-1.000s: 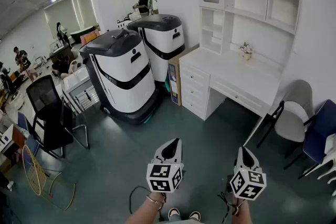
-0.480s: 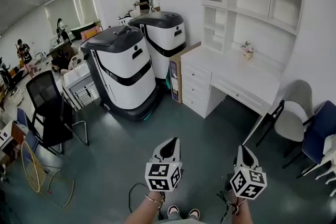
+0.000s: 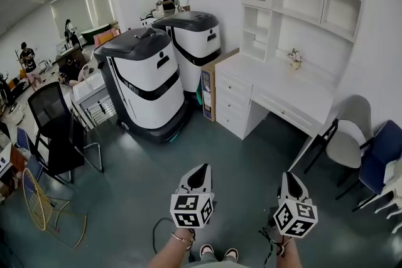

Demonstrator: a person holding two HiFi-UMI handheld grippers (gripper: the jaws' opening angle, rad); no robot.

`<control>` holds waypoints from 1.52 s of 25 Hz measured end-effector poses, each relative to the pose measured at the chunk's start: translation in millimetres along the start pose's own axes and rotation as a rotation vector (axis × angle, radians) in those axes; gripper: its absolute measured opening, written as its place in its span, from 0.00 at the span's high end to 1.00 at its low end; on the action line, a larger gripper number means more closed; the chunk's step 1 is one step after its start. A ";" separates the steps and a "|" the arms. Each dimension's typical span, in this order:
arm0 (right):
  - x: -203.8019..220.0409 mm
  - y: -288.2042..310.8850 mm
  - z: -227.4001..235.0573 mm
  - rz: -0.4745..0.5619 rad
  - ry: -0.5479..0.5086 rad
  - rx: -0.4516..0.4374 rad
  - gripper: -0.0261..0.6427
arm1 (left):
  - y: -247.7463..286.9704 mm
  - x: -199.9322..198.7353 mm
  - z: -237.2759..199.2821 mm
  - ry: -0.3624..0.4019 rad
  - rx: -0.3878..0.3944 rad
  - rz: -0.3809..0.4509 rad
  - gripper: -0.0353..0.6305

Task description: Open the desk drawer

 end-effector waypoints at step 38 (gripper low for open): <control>-15.7 205.0 24.5 -0.039 0.030 -0.058 0.80 | 173.7 -39.4 -77.0 -0.034 -0.100 0.007 0.92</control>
Point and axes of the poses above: the fingertips, and each gripper's own axes: y forward along the fingers, z to its right, x out of its underside, the point moved 5 cm from there along -y, backward along the fingers, and after that the axes turned 13 degrees about -y, right-handed, at the moved point
